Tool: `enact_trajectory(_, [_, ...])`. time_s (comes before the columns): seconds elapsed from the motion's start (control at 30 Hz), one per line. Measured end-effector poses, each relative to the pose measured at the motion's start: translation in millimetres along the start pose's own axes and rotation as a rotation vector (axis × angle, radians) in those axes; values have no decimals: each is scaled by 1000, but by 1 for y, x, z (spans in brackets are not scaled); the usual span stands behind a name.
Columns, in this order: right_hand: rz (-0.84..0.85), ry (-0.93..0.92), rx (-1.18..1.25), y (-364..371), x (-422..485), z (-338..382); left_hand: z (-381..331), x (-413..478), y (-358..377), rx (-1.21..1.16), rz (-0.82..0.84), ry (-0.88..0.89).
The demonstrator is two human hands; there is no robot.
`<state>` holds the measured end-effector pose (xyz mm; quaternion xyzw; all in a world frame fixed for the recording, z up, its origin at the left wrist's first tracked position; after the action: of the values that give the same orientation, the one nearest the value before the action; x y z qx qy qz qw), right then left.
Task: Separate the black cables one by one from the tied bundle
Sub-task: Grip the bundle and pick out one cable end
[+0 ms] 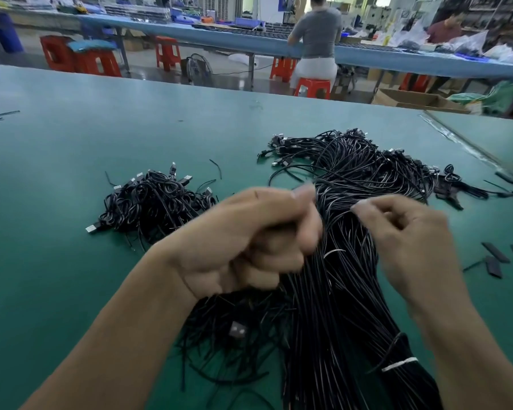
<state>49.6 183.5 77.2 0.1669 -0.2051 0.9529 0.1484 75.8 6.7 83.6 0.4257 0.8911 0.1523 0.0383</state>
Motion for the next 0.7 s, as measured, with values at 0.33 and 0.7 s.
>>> enact_trajectory(0.33, [301,113,-81,21,-10,-4,1,2,-57,-335,-583,237])
enact_trajectory(0.7, [832,-61,-132,56,-42,28,15,8,-60,-177,-743,316])
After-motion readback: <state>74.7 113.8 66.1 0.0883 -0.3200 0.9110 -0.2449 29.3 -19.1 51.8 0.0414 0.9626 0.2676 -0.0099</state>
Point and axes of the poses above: each hand's wrist, its own x-axis towards the middle knuckle, its own y-axis out of the palm, z = x × y, the point moved 7 cm from there along x, towards the middle knuckle, and after that the axes turned 5 degrees about x, right-handed, at the moved point
